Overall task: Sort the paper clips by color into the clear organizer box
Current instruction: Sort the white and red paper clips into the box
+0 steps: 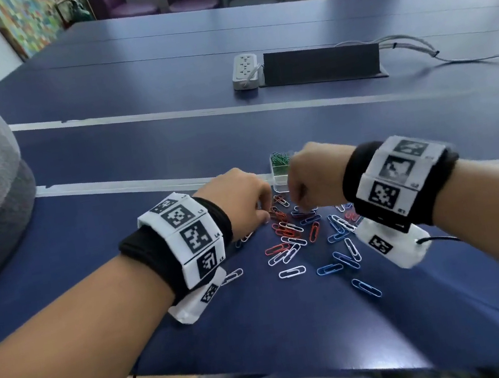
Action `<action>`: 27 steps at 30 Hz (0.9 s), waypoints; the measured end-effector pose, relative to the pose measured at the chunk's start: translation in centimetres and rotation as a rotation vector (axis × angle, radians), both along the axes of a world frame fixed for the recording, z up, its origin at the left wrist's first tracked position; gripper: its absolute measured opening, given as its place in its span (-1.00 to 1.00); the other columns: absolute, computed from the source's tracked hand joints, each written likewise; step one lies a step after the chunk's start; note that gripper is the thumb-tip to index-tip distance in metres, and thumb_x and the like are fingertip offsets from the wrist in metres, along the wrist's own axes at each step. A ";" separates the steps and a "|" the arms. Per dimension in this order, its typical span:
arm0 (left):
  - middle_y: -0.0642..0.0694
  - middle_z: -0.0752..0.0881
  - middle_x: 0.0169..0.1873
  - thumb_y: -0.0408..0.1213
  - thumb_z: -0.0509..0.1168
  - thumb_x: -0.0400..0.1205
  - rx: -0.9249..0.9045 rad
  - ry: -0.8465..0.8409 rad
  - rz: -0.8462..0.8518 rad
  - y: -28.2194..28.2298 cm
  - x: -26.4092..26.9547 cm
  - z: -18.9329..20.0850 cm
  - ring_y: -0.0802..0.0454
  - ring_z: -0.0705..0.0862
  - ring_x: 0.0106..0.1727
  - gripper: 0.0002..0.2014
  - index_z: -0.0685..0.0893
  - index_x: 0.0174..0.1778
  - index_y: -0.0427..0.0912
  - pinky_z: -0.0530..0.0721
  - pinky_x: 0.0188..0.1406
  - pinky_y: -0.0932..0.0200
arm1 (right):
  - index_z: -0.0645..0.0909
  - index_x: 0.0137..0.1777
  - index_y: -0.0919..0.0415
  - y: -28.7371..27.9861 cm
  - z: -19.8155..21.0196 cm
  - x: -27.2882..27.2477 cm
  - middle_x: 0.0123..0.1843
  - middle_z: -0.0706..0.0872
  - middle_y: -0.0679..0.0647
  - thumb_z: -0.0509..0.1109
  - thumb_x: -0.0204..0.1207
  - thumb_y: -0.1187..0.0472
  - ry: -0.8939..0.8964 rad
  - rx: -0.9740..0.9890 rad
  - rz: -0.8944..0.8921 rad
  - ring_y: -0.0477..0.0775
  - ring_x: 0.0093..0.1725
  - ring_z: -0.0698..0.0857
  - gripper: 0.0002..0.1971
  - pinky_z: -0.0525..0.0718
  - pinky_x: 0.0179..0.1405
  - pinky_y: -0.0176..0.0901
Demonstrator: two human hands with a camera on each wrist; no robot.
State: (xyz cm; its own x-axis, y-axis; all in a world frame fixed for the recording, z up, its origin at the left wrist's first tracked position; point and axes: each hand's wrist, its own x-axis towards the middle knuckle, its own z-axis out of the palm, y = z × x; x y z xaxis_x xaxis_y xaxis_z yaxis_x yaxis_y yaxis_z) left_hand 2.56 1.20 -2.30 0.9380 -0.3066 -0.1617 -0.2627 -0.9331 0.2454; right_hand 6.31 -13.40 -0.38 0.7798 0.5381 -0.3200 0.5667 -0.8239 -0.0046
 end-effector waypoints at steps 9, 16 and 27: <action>-0.04 0.74 -0.08 -0.18 0.31 0.53 -0.013 0.004 -0.007 -2.1 0.9 -0.1 -0.13 0.70 0.04 -0.86 0.75 -0.08 0.05 0.65 -0.05 0.09 | 0.79 -0.12 0.03 -1.4 -0.9 -0.1 -0.22 0.75 0.08 0.34 0.37 0.20 0.000 0.085 -0.007 0.22 -0.12 0.75 -0.80 0.71 -0.09 -0.16; 0.03 0.58 -0.26 -0.11 0.44 0.47 0.000 0.035 -0.066 -4.5 1.1 -0.1 -0.08 0.70 -0.05 -0.88 0.79 -0.11 0.04 0.66 -0.10 0.10 | 0.78 0.06 -0.08 -3.6 0.0 -0.3 -0.45 0.56 -0.14 0.35 0.38 0.24 0.060 0.193 -0.104 0.01 -0.30 0.55 -0.68 0.56 -0.13 -0.25; 0.06 0.58 -0.27 -0.12 0.51 0.43 0.054 0.055 -0.112 -6.1 1.7 0.1 -0.05 0.70 -0.04 -0.84 0.81 -0.10 0.01 0.61 -0.18 0.11 | 0.82 -0.11 -0.06 -8.1 -0.4 -0.2 -0.39 0.70 -0.15 0.30 0.39 0.26 -0.003 0.151 -0.162 0.00 -0.20 0.65 -0.71 0.72 0.08 -0.02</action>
